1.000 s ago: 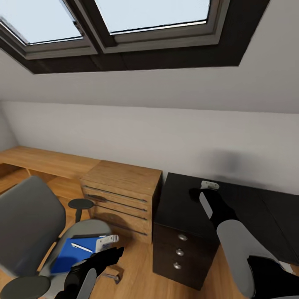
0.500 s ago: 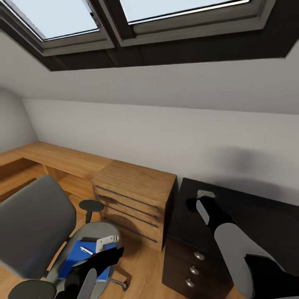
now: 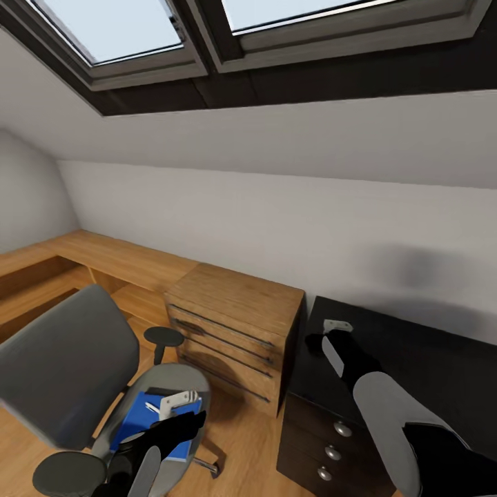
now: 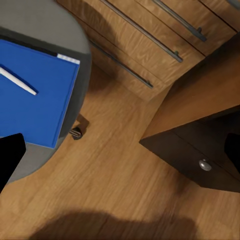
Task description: In the bedroom, organize the workspace by keeping the computer under the desk, ensuring the monitor is on the desk, placing the keyboard on the desk next to the monitor, placing the mouse on the desk next to the keyboard, moving the folder from the swivel chair onto the desk next to the mouse, stacking the notebook on top of the folder with the pen on top of the notebook, and positioning the swivel chair next to the desk.
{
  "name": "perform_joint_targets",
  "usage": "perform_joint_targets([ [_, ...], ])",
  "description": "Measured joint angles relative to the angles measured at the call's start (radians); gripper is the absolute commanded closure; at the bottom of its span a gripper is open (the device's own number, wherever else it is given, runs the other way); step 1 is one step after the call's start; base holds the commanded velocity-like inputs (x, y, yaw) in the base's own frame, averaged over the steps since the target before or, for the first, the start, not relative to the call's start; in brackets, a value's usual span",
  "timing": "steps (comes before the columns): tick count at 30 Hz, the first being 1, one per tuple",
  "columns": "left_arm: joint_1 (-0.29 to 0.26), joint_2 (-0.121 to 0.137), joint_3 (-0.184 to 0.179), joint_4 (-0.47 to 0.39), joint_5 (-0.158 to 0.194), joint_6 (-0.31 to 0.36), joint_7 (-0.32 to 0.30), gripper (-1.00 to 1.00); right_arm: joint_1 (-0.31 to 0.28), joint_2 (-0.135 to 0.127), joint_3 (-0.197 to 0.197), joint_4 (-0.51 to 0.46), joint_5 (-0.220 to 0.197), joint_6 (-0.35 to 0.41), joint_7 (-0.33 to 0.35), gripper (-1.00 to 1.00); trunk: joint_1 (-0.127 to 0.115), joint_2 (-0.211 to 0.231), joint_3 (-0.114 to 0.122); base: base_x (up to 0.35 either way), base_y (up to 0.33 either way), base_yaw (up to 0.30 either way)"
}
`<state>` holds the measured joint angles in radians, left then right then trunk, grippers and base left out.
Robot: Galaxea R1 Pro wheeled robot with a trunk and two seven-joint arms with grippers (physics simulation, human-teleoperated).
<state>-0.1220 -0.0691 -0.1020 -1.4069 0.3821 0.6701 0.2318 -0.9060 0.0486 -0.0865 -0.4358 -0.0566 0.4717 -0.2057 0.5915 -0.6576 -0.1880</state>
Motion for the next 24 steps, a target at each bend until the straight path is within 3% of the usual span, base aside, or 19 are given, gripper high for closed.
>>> perform_joint_targets([
  [6,0.0,-0.003,0.007,-0.005,0.004,0.001,0.001,-1.0,0.0,-0.005,0.001,0.002,0.003,0.0,0.0,1.0,0.0,0.0,0.0,0.0,0.0,0.001],
  [20,0.0,0.0,0.009,-0.016,0.016,0.002,0.001,-1.0,0.0,-0.006,0.006,0.092,0.005,-0.006,-0.004,1.0,0.054,-0.098,-0.044,0.0,0.0,0.0],
  [24,0.0,0.0,0.01,-0.054,0.017,0.003,0.001,-1.0,0.0,-0.014,0.006,0.107,0.005,-0.006,-0.005,1.0,0.069,-0.126,-0.057,0.0,0.0,0.0],
])
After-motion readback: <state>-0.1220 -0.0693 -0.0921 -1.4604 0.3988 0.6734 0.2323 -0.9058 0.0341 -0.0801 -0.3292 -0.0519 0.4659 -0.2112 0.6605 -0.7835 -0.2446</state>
